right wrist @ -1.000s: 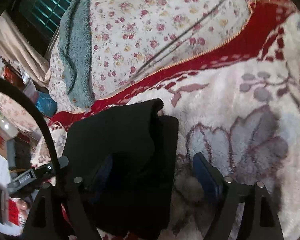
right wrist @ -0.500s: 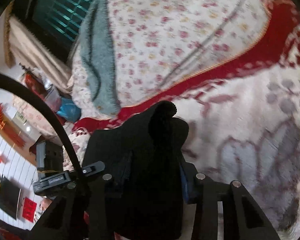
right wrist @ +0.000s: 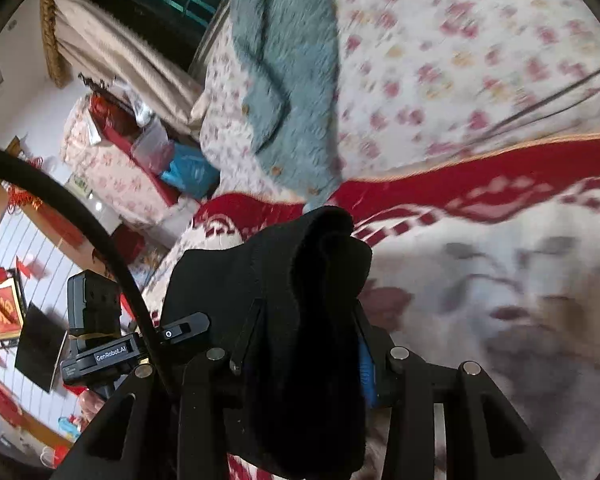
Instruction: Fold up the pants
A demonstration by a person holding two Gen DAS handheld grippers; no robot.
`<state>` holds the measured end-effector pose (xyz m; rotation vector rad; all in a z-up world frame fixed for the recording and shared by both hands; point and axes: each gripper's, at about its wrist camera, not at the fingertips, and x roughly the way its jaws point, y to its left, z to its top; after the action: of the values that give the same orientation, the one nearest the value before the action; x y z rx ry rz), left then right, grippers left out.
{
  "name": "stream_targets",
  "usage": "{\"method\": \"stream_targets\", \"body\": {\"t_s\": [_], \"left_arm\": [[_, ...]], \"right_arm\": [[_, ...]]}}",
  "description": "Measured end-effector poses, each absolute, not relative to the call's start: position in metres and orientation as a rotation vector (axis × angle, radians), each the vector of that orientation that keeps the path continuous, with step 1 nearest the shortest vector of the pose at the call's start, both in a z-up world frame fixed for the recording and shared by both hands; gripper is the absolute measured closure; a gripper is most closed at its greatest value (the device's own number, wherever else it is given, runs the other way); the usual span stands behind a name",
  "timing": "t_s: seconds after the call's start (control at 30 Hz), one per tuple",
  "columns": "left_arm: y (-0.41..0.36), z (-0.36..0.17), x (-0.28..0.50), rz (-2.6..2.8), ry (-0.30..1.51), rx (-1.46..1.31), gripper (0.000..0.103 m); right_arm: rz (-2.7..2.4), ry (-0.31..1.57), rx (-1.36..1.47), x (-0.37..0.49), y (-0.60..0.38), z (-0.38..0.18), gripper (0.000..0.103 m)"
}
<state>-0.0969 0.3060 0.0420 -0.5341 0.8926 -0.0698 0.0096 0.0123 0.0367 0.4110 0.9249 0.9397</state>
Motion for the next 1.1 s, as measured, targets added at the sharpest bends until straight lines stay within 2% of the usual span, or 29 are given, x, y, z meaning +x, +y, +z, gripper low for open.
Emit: {"method": "stream_targets", "body": {"t_s": [0.1, 0.17, 0.27, 0.43, 0.67, 1.1], "left_arm": [[0.322, 0.021, -0.099, -0.032, 0.937, -0.580, 0.060], [0.326, 0.016, -0.104, -0.030, 0.930, -0.597, 0.051], [0.322, 0.020, -0.107, -0.002, 0.915, -0.516, 0.039], [0.313, 0.030, -0.110, 0.063, 0.904, -0.427, 0.038], [0.294, 0.065, -0.132, 0.261, 0.789, -0.303, 0.038], [0.259, 0.086, -0.158, 0.354, 0.711, -0.240, 0.038]], "right_arm": [[0.902, 0.987, 0.309, 0.016, 0.044, 0.018, 0.061], [0.841, 0.997, 0.237, 0.019, 0.054, 0.012, 0.055], [0.829, 0.971, 0.193, 0.017, 0.051, 0.019, 0.052], [0.791, 0.928, 0.135, 0.011, 0.037, 0.039, 0.052], [0.815, 0.847, 0.141, -0.015, 0.030, 0.067, 0.052], [0.884, 0.794, 0.081, -0.058, 0.052, 0.077, 0.051]]}}
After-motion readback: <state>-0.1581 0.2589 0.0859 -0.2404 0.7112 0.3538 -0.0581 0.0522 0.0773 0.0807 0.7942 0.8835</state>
